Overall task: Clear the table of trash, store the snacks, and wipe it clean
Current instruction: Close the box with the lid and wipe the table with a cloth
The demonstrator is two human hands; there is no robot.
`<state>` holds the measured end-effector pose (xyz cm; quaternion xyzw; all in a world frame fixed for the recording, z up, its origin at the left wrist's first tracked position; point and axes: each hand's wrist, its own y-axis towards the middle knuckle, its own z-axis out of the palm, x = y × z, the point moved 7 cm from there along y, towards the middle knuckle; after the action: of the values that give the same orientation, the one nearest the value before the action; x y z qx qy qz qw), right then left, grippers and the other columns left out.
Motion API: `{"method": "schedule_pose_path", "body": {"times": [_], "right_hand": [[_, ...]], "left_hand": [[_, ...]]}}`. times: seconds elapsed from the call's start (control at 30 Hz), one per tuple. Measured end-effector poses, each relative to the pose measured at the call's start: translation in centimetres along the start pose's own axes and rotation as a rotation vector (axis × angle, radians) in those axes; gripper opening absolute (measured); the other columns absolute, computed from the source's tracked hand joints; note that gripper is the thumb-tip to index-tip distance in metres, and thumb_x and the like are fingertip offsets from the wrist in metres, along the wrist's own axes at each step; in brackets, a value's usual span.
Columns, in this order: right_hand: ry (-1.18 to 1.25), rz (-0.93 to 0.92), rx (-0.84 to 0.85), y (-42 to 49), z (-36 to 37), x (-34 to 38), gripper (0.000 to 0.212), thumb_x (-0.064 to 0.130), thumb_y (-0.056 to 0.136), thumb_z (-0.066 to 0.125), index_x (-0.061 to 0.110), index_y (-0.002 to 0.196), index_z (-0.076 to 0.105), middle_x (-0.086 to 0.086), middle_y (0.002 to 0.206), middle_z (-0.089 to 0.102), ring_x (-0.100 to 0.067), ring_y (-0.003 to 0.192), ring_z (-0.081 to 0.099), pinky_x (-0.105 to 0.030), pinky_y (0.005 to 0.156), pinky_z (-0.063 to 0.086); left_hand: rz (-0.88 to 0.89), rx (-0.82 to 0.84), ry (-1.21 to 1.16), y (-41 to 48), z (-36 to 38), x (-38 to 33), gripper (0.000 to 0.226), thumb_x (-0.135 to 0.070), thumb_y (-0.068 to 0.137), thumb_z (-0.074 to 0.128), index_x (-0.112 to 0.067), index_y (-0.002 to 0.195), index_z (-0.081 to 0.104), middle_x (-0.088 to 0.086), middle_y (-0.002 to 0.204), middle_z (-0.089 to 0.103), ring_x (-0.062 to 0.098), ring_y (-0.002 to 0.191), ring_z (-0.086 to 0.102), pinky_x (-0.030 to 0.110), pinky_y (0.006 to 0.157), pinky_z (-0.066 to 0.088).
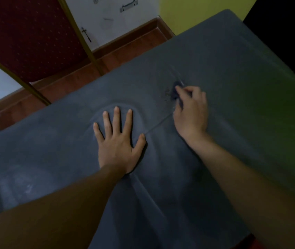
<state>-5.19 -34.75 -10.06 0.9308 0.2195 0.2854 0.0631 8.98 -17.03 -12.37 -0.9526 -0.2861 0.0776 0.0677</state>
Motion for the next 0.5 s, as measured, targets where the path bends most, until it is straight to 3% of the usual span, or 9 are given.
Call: {"method": "schedule_pose_path", "body": {"times": [0.1, 0.17, 0.23, 0.33, 0.37, 0.5], "right_hand": [[0.072, -0.341, 0.193, -2.0, 1.3, 2.4, 0.045, 0.003, 0.086, 0.066, 0.018, 0.128, 0.067, -0.005, 0.117, 0.060, -0.028, 0.100, 0.054, -0.036, 0.080, 0.049], [0.031, -0.428, 0.177, -0.3, 1.5, 1.9, 0.048, -0.001, 0.081, 0.068, 0.017, 0.125, 0.069, -0.006, 0.114, 0.062, -0.031, 0.095, 0.056, -0.041, 0.078, 0.050], [-0.045, -0.321, 0.082, 2.9, 1.4, 0.6, 0.047, 0.001, 0.082, 0.064, 0.019, 0.125, 0.068, -0.009, 0.114, 0.062, -0.035, 0.095, 0.056, -0.044, 0.080, 0.048], [-0.082, -0.008, 0.003, 5.8, 1.5, -0.4, 0.043, 0.009, 0.088, 0.059, 0.022, 0.128, 0.065, -0.009, 0.118, 0.059, -0.034, 0.104, 0.052, -0.042, 0.086, 0.042], [-0.061, 0.009, 0.002, 5.6, 1.8, 0.3, 0.042, 0.011, 0.088, 0.058, 0.021, 0.128, 0.065, -0.009, 0.117, 0.059, -0.034, 0.104, 0.052, -0.043, 0.086, 0.043], [0.112, -0.405, 0.185, 0.9, 3.3, 4.9, 0.043, 0.003, 0.083, 0.063, 0.015, 0.124, 0.068, -0.009, 0.113, 0.061, -0.031, 0.093, 0.054, -0.041, 0.079, 0.048]], "left_hand": [[0.008, 0.003, 0.002, 0.0, -0.1, -0.1, 0.075, -0.070, 0.092, 0.012, -0.035, 0.156, -0.004, 0.002, 0.165, -0.011, 0.030, 0.150, -0.017, 0.060, 0.119, -0.004], [0.012, 0.003, 0.007, 0.0, -0.1, -0.1, 0.075, -0.070, 0.092, 0.013, -0.034, 0.157, -0.003, 0.002, 0.165, -0.010, 0.031, 0.150, -0.016, 0.060, 0.119, -0.004], [0.007, 0.008, 0.011, 0.0, 0.0, -0.1, 0.075, -0.070, 0.093, 0.015, -0.034, 0.157, -0.003, 0.002, 0.165, -0.010, 0.030, 0.150, -0.016, 0.060, 0.119, -0.004], [0.004, 0.007, 0.010, 0.0, 0.0, 0.0, 0.075, -0.069, 0.093, 0.017, -0.034, 0.157, -0.003, 0.002, 0.165, -0.011, 0.030, 0.150, -0.016, 0.060, 0.119, -0.003], [0.003, 0.006, 0.010, 0.0, -0.1, 0.0, 0.075, -0.068, 0.093, 0.018, -0.034, 0.157, -0.003, 0.002, 0.165, -0.010, 0.030, 0.150, -0.016, 0.060, 0.119, -0.003], [0.004, 0.011, 0.017, 0.0, 0.0, 0.0, 0.075, -0.069, 0.093, 0.018, -0.035, 0.156, -0.004, 0.001, 0.165, -0.010, 0.030, 0.150, -0.016, 0.060, 0.119, -0.002]]}}
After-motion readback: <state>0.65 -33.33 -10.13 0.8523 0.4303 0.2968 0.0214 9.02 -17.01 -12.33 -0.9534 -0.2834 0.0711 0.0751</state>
